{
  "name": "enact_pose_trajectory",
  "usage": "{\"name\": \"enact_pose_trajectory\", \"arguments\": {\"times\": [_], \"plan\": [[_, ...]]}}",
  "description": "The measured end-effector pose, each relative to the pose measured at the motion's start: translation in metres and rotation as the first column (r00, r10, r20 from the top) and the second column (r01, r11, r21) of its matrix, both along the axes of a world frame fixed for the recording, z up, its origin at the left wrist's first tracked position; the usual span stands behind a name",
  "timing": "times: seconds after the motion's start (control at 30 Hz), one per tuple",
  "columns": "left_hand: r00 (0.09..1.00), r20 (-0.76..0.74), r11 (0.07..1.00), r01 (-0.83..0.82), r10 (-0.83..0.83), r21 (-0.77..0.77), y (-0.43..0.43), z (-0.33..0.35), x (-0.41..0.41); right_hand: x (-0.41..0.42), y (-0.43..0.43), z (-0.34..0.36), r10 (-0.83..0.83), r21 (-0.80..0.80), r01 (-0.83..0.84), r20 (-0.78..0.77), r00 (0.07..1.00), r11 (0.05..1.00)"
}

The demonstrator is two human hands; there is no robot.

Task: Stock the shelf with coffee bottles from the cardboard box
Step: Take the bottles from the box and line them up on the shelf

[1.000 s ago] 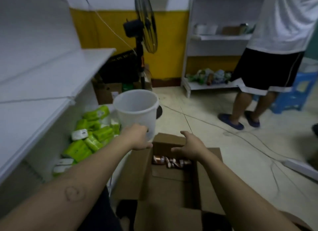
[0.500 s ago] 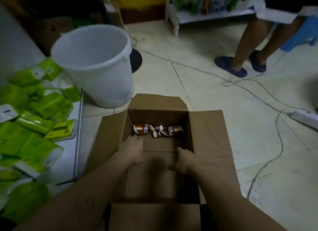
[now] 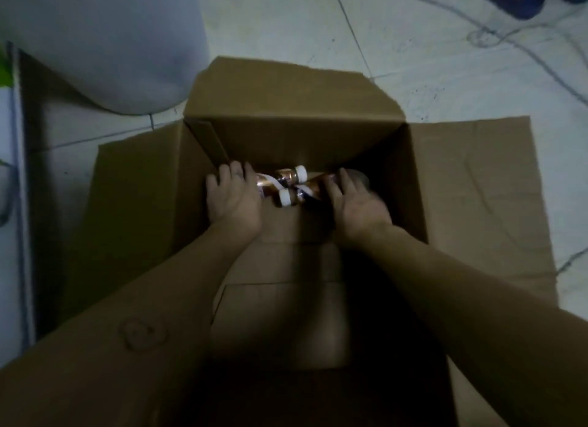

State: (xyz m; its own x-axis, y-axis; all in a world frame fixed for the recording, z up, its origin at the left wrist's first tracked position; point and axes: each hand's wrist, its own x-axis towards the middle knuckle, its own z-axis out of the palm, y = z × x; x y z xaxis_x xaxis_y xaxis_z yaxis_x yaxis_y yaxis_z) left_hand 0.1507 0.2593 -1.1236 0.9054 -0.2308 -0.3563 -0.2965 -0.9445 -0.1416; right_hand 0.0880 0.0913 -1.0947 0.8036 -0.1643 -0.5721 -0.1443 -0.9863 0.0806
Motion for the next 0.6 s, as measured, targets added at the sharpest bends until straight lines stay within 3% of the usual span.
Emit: {"name": "enact_pose_trajectory", "arguments": {"times": [0.1,0.2,0.33,0.4,0.5,0.6], "plan": [[0.999,-0.042,1.000,-0.026,0.026,-0.003,-0.002,0.001,-0.006,0.001,0.005,0.001,0.062,-0.151,-0.052,0.063,0.996,0.987],[0.913,-0.320,0.933,-0.319,0.255,-0.167,0.002,-0.003,-0.024,-0.005,0.008,-0.003,0.048,-0.211,-0.060,-0.062,0.997,0.976],[0.719,-0.519,0.739,-0.636,0.462,-0.224,0.009,0.001,-0.058,-0.033,0.016,-0.009,-0.052,-0.085,0.032,-0.251,0.967,0.996],[0.623,-0.606,0.628,-0.738,0.495,-0.246,0.016,0.005,-0.076,-0.053,0.018,-0.004,-0.164,0.054,0.193,-0.342,0.925,0.980],[0.471,-0.741,0.447,-0.857,0.479,-0.256,0.026,0.028,-0.101,-0.082,0.022,0.017,-0.415,0.193,0.536,-0.442,0.795,0.821],[0.465,-0.788,0.359,-0.873,0.404,-0.331,0.034,0.072,-0.120,-0.093,0.026,0.049,-0.493,0.328,0.604,-0.364,0.790,0.726]]}}
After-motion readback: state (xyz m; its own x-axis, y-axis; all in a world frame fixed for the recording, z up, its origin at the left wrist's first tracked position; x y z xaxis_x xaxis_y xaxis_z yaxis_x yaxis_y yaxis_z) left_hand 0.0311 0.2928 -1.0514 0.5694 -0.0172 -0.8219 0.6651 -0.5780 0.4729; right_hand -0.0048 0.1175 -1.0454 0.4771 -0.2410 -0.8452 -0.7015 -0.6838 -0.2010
